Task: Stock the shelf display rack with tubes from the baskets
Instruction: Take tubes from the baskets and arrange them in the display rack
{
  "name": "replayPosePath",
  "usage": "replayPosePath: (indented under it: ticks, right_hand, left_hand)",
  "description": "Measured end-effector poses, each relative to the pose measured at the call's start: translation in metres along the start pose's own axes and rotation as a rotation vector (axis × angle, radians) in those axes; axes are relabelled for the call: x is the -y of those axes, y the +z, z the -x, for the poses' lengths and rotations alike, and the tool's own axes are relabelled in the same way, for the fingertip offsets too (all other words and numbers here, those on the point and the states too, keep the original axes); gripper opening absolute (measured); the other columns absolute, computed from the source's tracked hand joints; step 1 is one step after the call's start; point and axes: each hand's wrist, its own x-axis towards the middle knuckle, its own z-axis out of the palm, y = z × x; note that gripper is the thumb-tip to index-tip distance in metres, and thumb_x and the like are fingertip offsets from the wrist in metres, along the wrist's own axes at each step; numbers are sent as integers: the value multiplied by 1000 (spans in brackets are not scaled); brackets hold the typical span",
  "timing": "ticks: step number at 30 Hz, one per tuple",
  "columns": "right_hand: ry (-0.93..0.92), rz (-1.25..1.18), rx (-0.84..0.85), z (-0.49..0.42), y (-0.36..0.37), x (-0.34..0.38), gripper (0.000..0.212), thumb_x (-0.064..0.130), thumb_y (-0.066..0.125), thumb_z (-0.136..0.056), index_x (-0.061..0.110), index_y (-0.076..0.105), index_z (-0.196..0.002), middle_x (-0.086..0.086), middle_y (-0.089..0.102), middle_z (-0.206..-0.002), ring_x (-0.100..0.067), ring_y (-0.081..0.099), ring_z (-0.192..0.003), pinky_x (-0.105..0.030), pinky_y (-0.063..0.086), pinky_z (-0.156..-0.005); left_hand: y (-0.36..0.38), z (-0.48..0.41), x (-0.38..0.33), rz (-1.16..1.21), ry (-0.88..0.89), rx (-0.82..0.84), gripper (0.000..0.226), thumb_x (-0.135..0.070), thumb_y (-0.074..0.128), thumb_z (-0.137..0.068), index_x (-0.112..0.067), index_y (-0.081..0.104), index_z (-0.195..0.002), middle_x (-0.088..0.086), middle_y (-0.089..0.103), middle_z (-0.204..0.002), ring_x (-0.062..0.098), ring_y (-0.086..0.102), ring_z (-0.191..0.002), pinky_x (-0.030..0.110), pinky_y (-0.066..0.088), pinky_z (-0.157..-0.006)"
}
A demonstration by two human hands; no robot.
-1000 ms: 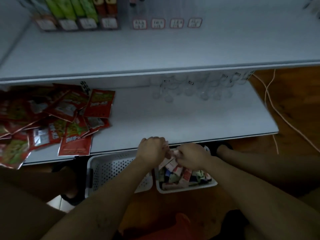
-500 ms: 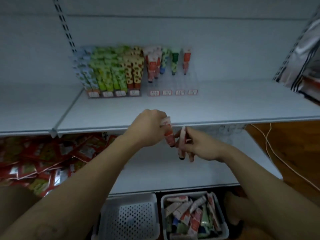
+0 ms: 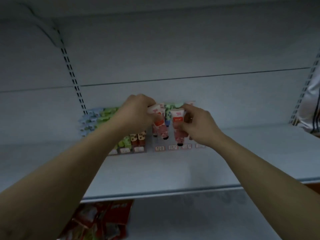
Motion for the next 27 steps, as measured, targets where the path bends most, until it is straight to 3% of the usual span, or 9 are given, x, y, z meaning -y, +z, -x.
replayPosePath:
  ticks: [3,6,8,11,13,15,19,22,27]
  right_hand:
    - [-47,43,-41,-34,1,-11,25,29,63,-90,5,69,-87,-6,69,-70,-20,65,-62,-43,55,-68]
    - [-65,-16,-163,-64,7,-26,9,14,69,-86,9,69,-79,-1,67,-71,-18,64,-61,-39,57,-67]
    - [-44,-47,-246,-78,16,-39,13,11,65,-88,13,67,-75,-2,67,-69,-14,62,-57,-27,56,-58]
    - [-90,-43,-309,-87,35,-53,20,1,58,-87,13,62,-71,-2,66,-68,-1,52,-54,-6,38,-47]
    - [-88,-138,-328,-92,46,-56,24,-6,57,-84,13,58,-69,9,59,-61,4,51,-51,-5,35,-46]
    - [-86,-198,-355,-98,54,-54,24,-7,57,-82,13,56,-68,16,52,-59,9,52,-52,-6,37,-46]
    - [-134,-127,-346,-107,74,-54,20,-7,55,-80,9,58,-69,-2,65,-65,-9,59,-59,-25,47,-50]
    - [-78,-129,-321,-106,83,-64,18,-10,55,-80,5,61,-72,-8,67,-71,-15,60,-62,-15,43,-48]
    - [-95,-115,-290,-109,83,-66,16,-1,64,-84,7,60,-71,15,49,-57,4,46,-51,-8,38,-47]
  left_hand:
    - [-5,-28,8,-62,0,-22,28,-36,67,-88,-21,54,-68,-1,53,-67,12,48,-56,25,29,-48]
    - [1,-51,17,-94,16,-40,23,-38,69,-85,-22,56,-76,-3,55,-74,9,50,-62,25,33,-51]
    - [8,-62,24,-110,28,-25,20,-39,71,-83,-23,59,-83,-2,59,-81,8,52,-65,24,36,-55]
    - [21,-73,35,-141,17,0,21,-39,76,-79,-22,65,-83,-7,57,-71,3,50,-60,21,35,-52]
    - [30,-76,41,-201,5,27,22,-38,77,-77,-19,70,-88,-10,57,-68,2,48,-59,20,34,-53]
    - [38,-78,47,-256,3,35,29,-39,78,-76,-18,74,-95,-3,68,-81,10,54,-65,20,38,-64]
    - [48,-82,52,-329,23,15,35,-39,79,-74,-18,75,-102,4,72,-98,21,64,-86,28,48,-81]
    - [56,-87,52,-378,49,15,32,-37,77,-76,-19,74,-102,4,72,-100,25,63,-91,35,46,-91]
    - [59,-96,59,-449,80,-7,27,-33,76,-77,-22,72,-100,2,69,-96,24,61,-90,30,38,-86]
